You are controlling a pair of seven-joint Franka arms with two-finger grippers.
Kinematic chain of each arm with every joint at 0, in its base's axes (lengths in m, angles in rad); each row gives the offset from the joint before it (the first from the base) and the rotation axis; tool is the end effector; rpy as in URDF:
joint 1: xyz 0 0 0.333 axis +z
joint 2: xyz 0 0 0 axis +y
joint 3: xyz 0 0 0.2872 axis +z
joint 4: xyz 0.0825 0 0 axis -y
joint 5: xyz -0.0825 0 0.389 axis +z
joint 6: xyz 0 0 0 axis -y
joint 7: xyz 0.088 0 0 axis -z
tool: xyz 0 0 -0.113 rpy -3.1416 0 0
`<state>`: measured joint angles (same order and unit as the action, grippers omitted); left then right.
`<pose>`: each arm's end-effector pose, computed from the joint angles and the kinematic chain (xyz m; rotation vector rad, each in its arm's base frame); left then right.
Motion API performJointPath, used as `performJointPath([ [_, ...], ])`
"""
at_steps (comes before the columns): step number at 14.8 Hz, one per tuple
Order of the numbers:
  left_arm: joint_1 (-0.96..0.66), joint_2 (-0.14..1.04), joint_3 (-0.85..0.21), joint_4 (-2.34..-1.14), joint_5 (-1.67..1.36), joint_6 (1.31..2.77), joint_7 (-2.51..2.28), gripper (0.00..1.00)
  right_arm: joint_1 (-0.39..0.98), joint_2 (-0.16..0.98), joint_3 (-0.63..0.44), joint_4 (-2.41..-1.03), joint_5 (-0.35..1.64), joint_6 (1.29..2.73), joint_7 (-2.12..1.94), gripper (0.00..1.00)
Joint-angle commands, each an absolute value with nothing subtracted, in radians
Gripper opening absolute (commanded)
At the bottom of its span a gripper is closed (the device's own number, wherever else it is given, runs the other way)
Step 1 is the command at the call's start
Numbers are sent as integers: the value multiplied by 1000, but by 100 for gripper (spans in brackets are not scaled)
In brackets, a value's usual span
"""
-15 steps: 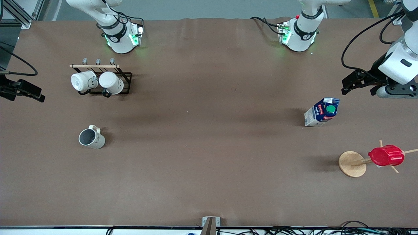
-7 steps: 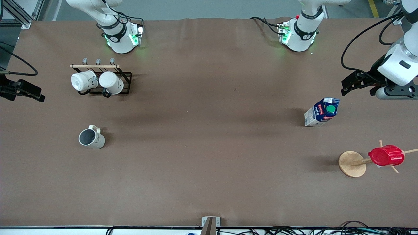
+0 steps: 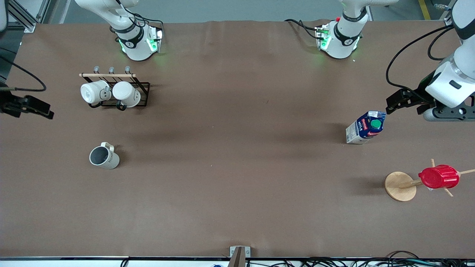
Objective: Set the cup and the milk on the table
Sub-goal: 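Reach the right gripper to the white mug while the left gripper reaches the milk carton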
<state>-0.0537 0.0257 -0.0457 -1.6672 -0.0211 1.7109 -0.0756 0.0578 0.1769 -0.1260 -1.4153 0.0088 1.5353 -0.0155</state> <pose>0.5730 -0.0590 0.5411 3.1177 -0.0328 0.0250 0.6026 -0.0340 0.5583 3.1283 -0.0803 -0.0877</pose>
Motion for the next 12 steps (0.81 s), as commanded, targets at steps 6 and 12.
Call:
performJointPath([
  [6,-46,132,-41,-1713,0,1828,-58,97,37,381,-189,-1631,11,1945,-247,100],
  [12,-26,141,-41,-1857,2,2003,-58,98,23,489,-189,-1776,40,2193,-308,100],
])
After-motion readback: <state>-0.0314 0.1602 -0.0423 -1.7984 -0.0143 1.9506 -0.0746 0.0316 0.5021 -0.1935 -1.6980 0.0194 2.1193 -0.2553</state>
